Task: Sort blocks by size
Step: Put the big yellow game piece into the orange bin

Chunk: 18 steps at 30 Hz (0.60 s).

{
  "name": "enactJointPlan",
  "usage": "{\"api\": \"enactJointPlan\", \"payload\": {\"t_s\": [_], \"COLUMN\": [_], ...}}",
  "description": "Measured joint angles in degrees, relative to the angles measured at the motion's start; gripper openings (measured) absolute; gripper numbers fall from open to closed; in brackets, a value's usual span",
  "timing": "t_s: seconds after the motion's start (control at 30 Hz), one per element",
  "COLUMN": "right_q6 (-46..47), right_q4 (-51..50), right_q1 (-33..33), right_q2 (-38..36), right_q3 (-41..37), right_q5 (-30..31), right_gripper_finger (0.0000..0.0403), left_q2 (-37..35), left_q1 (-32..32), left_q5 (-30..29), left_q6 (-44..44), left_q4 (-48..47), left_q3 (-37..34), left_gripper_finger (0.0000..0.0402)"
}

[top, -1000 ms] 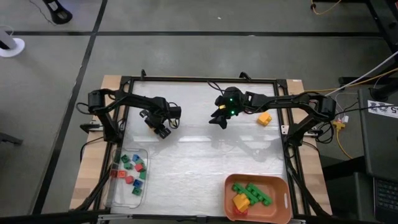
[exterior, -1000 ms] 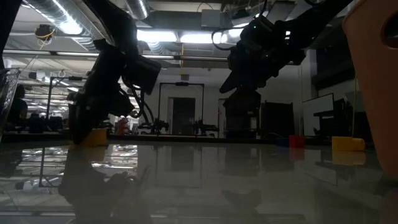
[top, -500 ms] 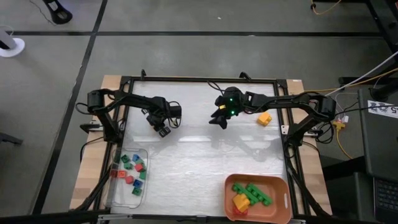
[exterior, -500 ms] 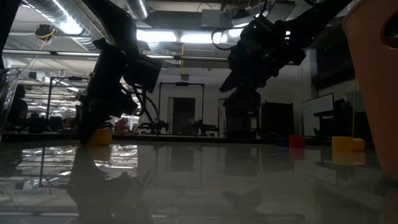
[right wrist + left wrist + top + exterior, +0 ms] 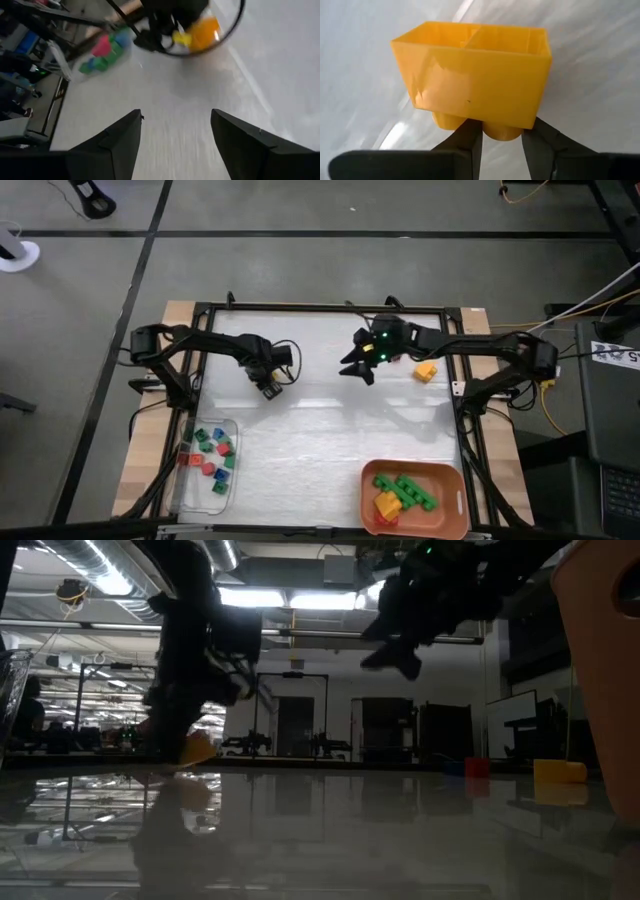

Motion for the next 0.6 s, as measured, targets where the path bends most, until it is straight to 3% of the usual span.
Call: {"api": "enactJointPlan", "payload": {"t_s": [0.3,0.5,0.6], "right_q6": [-3.5,-9.7,-11.0], "right_q4": [-4.0,-5.9,-5.9], "right_q1": [0.8,7.1,11.3], "right_q2": [-8.5,-9.2,-9.1], "right_q3": [0.0,0.0,0.0], "right_q5": [0.1,0.5,5.1], "right_gripper_finger": [0.0238,0.0238,0.0238], "left_q2": [-2.6,-2.7,-2.7], "left_q1": [-0.3,-2.9,-5.0], "left_q5": [10.8,16.2,16.3], "left_q6": [2.3,4.6,5.6], "left_q4": [20.4,38.2,45.3], "left_q3": [0.0,0.1,0.1], "left_gripper_finger": [0.0097,0.0102,0.0102]}}
